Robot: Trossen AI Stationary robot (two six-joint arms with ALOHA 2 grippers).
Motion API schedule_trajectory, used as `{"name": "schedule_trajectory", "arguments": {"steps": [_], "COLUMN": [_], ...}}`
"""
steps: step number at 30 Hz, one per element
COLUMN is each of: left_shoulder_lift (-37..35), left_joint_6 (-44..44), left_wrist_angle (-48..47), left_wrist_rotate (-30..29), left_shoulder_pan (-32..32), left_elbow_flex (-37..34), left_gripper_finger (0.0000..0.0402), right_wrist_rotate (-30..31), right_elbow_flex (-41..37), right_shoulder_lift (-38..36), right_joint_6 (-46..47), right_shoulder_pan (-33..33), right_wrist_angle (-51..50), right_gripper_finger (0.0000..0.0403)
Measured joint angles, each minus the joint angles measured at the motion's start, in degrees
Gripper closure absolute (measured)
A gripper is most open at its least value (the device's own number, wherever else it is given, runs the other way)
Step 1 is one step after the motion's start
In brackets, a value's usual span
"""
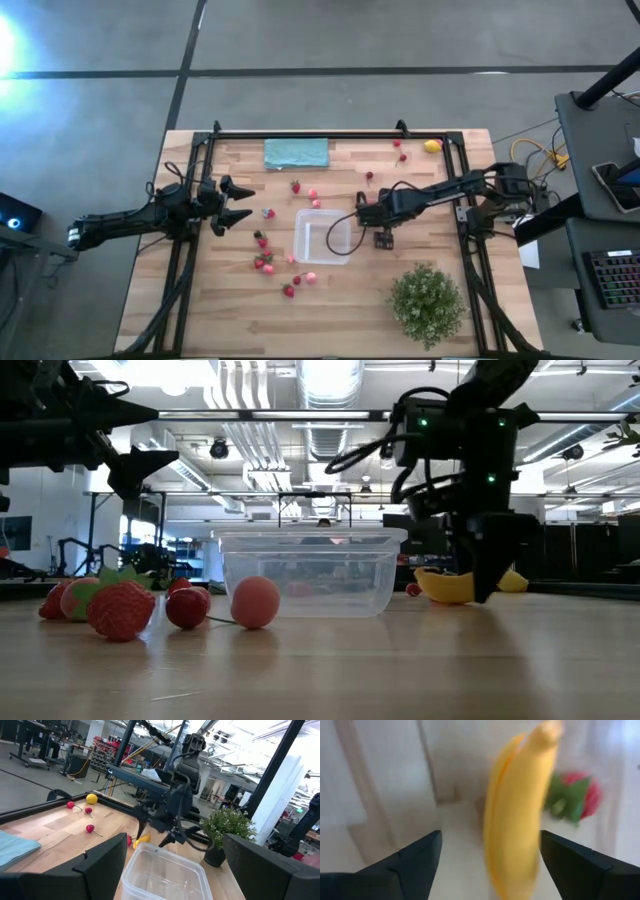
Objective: Pick and placing Produce into tupperware
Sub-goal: Put the yellow banana into the transparent bin
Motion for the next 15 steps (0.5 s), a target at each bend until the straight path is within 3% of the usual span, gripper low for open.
{"name": "schedule_trajectory", "arguments": {"steps": [15], "left_shoulder_lift": [0.07], "left_joint_6": [0.01], "left_wrist_angle": [0.01], "left_wrist_rotate": [0.00], "left_shoulder_pan": [0.01], "left_elbow_flex": [0.00], "left_gripper_finger": [0.0088], "right_wrist_rotate": [-2.89], "right_elbow_flex": [0.63], "right_shoulder_lift": [-0.28], "right_joint_6": [1.28], "right_shoulder_pan": [-5.28], "right_wrist_angle": [1.88], "right_gripper_finger": [0.0132]}}
